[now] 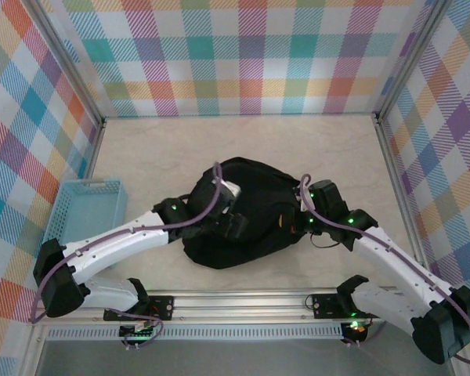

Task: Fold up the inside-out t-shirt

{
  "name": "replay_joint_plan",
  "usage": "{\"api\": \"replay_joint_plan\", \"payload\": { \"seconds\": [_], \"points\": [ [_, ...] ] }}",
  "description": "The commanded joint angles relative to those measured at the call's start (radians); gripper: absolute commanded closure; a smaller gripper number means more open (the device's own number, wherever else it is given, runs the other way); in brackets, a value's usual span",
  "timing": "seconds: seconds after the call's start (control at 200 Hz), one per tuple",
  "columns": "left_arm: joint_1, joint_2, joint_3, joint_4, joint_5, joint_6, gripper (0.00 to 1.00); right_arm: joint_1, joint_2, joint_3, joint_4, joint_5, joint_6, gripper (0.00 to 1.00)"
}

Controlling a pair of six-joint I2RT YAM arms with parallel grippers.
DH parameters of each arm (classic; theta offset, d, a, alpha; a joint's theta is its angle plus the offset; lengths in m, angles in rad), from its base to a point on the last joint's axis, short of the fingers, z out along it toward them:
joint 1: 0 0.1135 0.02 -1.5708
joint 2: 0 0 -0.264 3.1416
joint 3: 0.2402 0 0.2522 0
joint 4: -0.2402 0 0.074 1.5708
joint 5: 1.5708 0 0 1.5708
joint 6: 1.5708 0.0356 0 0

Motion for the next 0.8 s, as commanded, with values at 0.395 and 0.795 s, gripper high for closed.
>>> {"api": "replay_joint_plan", "payload": {
  "seconds": [0.395, 0.795],
  "points": [
    [-0.003, 0.236, 0.043, 0.231, -0.023, 0.015, 0.47, 0.027, -0.026, 0.052, 0.067, -0.084, -0.066, 1.0],
    [0.051, 0.243, 0.057, 0.259, 0.07, 0.038, 0.93, 0.03, 0.01, -0.051, 0.072, 0.044, -0.086, 0.95]
  ]
}}
